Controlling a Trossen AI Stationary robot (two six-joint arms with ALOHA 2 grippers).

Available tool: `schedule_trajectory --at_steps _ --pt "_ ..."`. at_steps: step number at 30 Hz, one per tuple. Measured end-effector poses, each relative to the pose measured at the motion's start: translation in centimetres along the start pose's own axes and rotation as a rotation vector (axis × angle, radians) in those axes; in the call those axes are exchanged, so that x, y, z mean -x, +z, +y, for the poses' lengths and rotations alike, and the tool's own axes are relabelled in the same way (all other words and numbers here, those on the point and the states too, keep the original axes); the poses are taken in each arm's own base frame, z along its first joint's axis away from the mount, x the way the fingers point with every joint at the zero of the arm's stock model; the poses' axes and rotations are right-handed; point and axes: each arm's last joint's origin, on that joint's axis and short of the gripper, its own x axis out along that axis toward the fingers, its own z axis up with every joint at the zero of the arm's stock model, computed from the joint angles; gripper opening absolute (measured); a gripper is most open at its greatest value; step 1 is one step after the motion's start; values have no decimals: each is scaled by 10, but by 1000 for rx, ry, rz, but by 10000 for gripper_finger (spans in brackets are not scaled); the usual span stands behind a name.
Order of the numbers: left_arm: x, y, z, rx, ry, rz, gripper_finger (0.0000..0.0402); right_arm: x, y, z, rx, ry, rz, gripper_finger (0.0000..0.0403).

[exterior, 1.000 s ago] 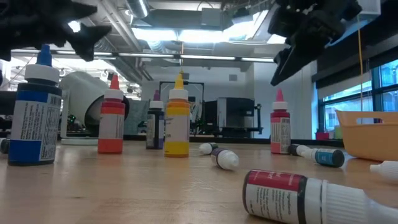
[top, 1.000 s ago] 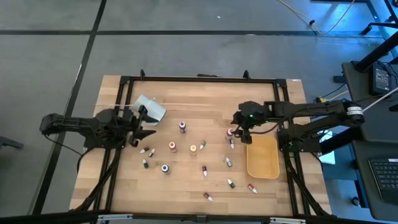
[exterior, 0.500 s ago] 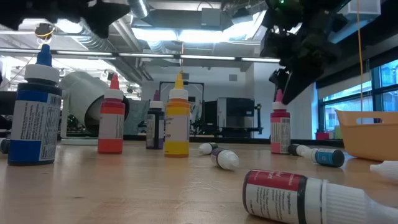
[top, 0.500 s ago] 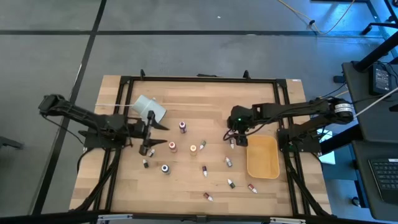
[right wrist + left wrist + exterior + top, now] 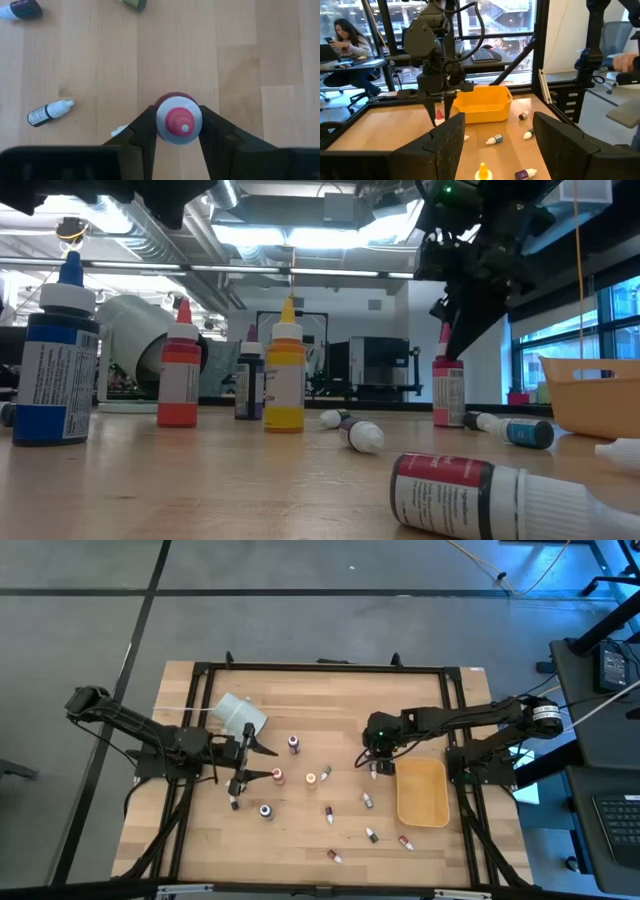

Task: Pick & Place food coloring
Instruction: Put the large pink food coloring bottle into the yellow bin

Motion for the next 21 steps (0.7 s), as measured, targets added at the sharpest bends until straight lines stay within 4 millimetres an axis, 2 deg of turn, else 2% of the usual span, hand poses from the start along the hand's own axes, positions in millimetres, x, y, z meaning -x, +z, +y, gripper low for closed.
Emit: schedule_trajectory --at_steps 4,6,9,14,17,21 --pt "0 0 0 -1 1 3 232 2 0 0 -5 0 10 122" --pt "0 0 0 -1 1 3 232 10 1 1 -30 2 47 122" --pt "0 0 0 -1 1 3 230 33 11 7 -49 -3 32 122" --pt "0 0 1 -2 13 4 229 82 16 29 -73 2 -2 122" --pt "0 0 1 -2 20 4 231 109 7 43 -156 -5 -28 122" --pt "0 0 1 -2 20 4 232 126 -22 59 -312 -64 13 122"
